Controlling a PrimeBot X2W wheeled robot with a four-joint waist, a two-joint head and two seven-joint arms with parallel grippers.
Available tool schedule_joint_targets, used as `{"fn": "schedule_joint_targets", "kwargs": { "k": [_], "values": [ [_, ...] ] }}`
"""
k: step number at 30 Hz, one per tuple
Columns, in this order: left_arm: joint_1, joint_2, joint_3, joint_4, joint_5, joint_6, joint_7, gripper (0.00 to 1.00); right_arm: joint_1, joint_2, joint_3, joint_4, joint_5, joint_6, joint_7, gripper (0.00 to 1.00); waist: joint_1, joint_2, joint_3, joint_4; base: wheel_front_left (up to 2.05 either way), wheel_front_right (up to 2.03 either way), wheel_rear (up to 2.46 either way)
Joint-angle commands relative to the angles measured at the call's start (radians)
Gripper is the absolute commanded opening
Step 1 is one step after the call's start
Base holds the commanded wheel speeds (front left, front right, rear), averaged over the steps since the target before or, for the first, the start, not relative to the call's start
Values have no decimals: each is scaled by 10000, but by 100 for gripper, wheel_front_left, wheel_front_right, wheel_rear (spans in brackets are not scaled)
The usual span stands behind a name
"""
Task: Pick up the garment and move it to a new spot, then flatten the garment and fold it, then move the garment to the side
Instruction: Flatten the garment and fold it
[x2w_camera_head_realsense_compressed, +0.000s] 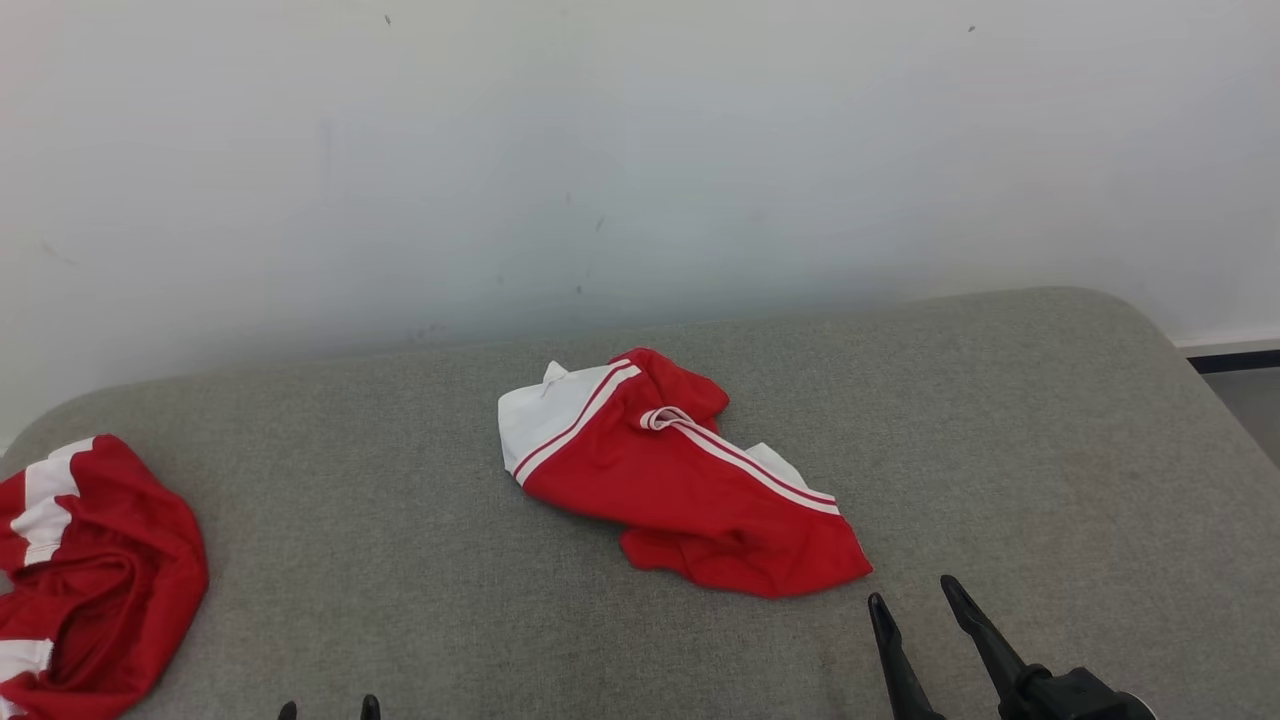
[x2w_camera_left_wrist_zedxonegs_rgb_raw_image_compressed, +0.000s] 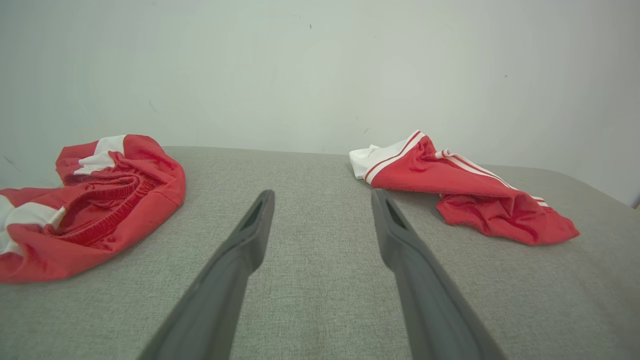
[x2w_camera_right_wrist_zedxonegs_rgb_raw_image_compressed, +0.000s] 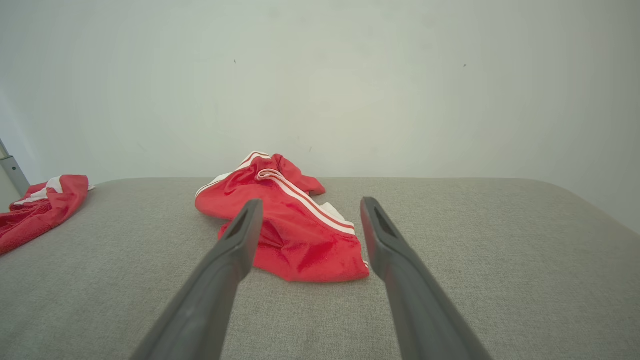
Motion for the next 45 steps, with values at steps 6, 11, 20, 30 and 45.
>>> {"fn": "schedule_joint_targets", "kwargs": {
  "k": [6, 11, 20, 30, 45],
  "values": [
    [-121, -5, 51, -50, -32, 17, -47, 100, -154, -56, 40, 30, 19, -7, 0, 100, 0, 0, 57, -51, 0, 0, 0],
    [-172, -5, 45, -54, -101, -22, -47, 100, -143, -85, 37, 35, 41, -7, 0, 100, 0, 0, 117, -108, 0, 0, 0],
    [-615, -5, -107, 95, -109, -306, -47, 100, -288, -89, -38, 118, 75, -7, 0, 100, 0, 0, 398, -485, 0, 0, 0],
    [-1839, -4, -863, 528, 27, -794, -46, 100, -568, -137, -83, 110, 31, -7, -1, 100, 0, 0, 986, -1215, 0, 0, 0],
    [-4521, 170, -1838, 2263, 1041, -1839, -46, 100, -1088, -9, 16, 45, 89, -7, -1, 100, 0, 0, 2141, -2469, 0, 0, 0]
  ]
}}
